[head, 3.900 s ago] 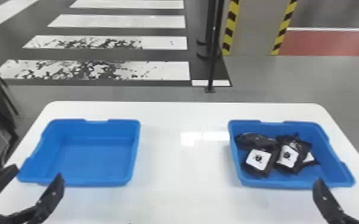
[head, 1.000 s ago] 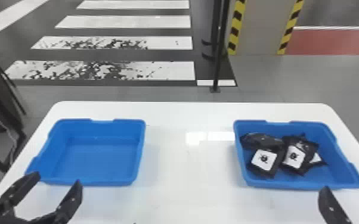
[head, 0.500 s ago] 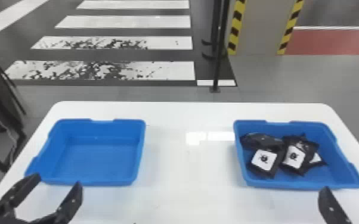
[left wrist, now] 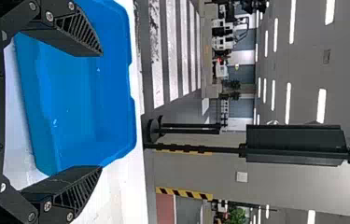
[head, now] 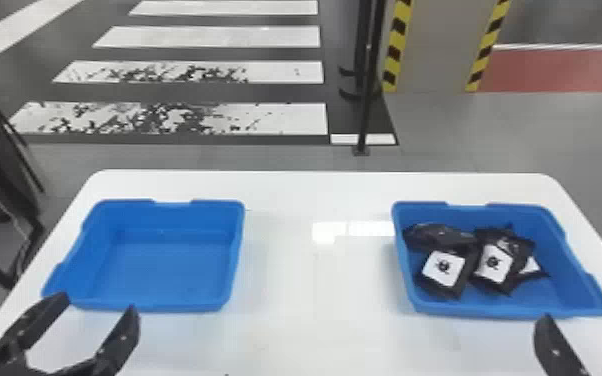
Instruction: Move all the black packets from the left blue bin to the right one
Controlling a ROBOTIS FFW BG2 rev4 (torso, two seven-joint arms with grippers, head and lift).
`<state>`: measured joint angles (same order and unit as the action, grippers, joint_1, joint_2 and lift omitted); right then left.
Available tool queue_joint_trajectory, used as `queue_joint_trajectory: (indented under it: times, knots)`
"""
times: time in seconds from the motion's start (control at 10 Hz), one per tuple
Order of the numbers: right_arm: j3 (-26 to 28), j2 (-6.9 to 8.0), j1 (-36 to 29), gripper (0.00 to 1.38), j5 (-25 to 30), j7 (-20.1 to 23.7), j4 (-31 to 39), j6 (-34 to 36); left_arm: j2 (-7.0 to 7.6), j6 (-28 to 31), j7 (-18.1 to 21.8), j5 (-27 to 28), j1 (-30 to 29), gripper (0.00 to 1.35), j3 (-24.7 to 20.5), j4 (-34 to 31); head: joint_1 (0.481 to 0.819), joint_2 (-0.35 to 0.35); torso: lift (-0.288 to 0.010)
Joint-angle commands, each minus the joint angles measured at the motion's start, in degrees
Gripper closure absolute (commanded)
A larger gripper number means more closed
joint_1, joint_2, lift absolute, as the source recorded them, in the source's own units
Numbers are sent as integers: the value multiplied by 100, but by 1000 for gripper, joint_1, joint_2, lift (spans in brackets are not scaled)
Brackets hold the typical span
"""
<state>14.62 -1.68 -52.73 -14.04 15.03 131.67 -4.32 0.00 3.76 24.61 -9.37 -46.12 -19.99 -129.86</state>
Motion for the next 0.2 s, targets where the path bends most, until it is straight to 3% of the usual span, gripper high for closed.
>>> queue_joint_trajectory:
  times: [0.0, 0.1]
  knots:
    - [0, 1, 0, 133, -13, 0, -12, 10, -15, 3, 0, 0, 0, 188, 0, 14, 695, 23, -140]
    - [0, -8, 0, 133, -13, 0, -12, 10, -15, -11, 0, 0, 0, 188, 0, 14, 695, 23, -140]
